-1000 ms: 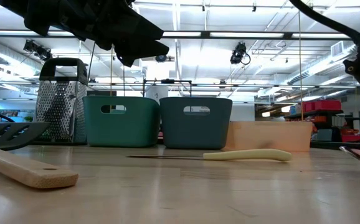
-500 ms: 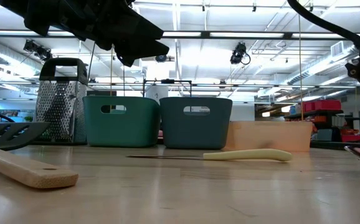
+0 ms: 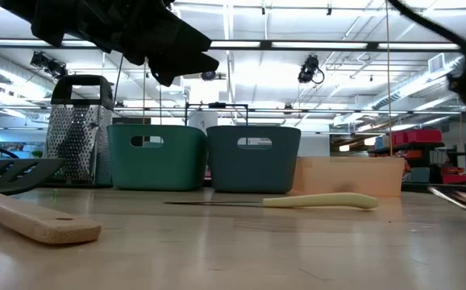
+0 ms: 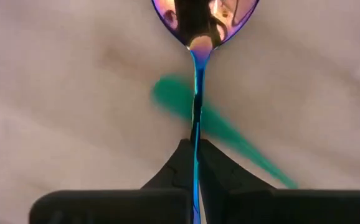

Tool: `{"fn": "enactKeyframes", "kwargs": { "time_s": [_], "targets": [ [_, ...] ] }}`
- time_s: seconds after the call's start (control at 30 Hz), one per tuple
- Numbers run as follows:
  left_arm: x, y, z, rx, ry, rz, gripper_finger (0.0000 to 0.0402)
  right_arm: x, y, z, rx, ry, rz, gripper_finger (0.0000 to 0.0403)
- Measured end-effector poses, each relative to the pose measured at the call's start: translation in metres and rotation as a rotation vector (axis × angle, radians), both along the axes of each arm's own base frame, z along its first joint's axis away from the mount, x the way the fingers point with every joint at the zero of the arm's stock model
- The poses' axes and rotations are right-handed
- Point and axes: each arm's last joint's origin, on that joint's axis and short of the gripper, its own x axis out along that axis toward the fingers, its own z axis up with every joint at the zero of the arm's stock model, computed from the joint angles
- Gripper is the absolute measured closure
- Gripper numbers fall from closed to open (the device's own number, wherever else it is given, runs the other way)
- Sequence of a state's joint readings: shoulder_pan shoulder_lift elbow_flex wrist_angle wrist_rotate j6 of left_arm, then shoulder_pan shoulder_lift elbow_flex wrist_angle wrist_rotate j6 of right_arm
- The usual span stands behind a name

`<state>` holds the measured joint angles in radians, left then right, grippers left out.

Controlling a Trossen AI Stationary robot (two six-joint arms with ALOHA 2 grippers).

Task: Pick & Place Kitchen Items
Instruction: Put the blue spoon into the orange bin

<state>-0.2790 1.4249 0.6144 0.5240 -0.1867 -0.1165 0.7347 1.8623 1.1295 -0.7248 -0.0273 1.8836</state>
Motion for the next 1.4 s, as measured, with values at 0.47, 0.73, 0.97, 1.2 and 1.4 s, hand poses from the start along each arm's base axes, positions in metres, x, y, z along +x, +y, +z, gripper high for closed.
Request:
{"fn": "enactKeyframes", "kwargs": {
  "time_s": [0.47, 0.73, 0.97, 1.2, 1.4],
  "targets": [
    [0.0, 0.0, 0.0, 0.0, 0.001, 0.0, 0.0191, -0.009, -0.01, 0.045, 0.058, -0.076, 0.038, 0.0392],
    [0.0, 0.0, 0.0, 0.0, 0.001, 0.0, 0.0191, -0.025, -0.029, 0.08, 0.026, -0.113, 0.024, 0.0392],
    [0.0, 0.0, 0.0, 0.0, 0.001, 0.001, 0.0191, -0.035, -0.061, 0.102, -0.025, -0.063, 0.004, 0.0392],
    [0.0, 0.0, 0.0, 0.0, 0.001, 0.001, 0.0191, -0.035, -0.093, 0.118, -0.088, -0.09, 0.019, 0.0392],
    [0.0, 0.0, 0.0, 0.0, 0.001, 0.0, 0.0191, -0.032, -0.125, 0.124, -0.145, -0.062, 0.032, 0.0392]
  ]
}}
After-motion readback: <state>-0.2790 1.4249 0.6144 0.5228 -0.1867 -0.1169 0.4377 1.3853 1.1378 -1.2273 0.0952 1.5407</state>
